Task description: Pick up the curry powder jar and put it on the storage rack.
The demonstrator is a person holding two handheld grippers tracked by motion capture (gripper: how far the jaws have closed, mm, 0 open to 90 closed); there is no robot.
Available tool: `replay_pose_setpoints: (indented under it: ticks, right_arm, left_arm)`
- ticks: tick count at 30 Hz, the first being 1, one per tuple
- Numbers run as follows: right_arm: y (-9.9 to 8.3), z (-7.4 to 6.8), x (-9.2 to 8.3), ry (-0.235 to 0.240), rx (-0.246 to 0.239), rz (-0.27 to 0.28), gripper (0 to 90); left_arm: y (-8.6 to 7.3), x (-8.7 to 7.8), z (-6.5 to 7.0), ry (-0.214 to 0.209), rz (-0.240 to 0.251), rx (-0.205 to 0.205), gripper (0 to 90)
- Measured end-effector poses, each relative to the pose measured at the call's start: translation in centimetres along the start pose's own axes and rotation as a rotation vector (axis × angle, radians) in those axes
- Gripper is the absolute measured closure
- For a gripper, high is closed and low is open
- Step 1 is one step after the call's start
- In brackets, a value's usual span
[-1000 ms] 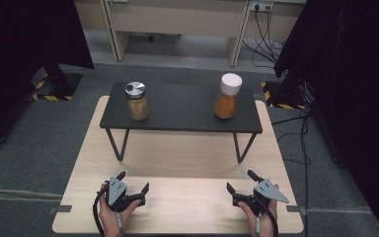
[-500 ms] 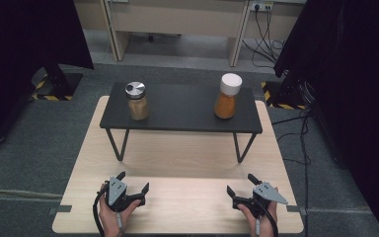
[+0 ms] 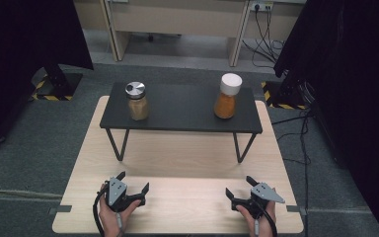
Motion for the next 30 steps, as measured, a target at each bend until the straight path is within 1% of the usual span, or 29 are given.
replay_pose_setpoints:
  ticks: [2,7,12,15,18,24,30]
  right_arm:
    - [0.0,0.0,0.0,0.004,0.005,-0.009,3.9]
    - [0.1,0.0,0.1,0.0,0.001,-0.022,4.0]
    - [0.5,-0.1,0.2,-0.002,-0.01,-0.058,4.3]
    - [0.9,-0.1,0.4,0.007,-0.023,-0.091,5.5]
    - [1.1,-0.1,0.5,0.011,-0.027,-0.107,6.0]
    - [1.3,0.0,0.7,0.017,-0.028,-0.122,6.6]
    - [1.3,0.0,0.7,0.016,-0.028,-0.122,6.6]
  left_arm:
    - [0.0,0.0,0.0,-0.001,-0.001,-0.001,2.3]
    - [0.0,0.0,0.0,0.0,-0.001,0.0,2.3]
    - [0.0,0.0,0.0,-0.002,-0.002,-0.001,2.2]
    - [0.0,0.0,0.0,-0.001,-0.001,0.0,2.3]
    - [0.0,0.0,0.0,-0.002,-0.001,-0.002,2.3]
    - [0.0,0.0,0.0,-0.002,-0.002,-0.003,2.2]
    - [0.0,0.0,0.0,-0.002,-0.003,-0.004,2.2]
Point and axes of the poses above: each handheld gripper's, and its own axes: x roughly forward along the jaws, y roughly out of its top, z roughly to its right, the point moved 7 cm from there along x, roughly forward along the jaws, and after that the axes turned 15 degrees about -z, right-handed, at the moved point
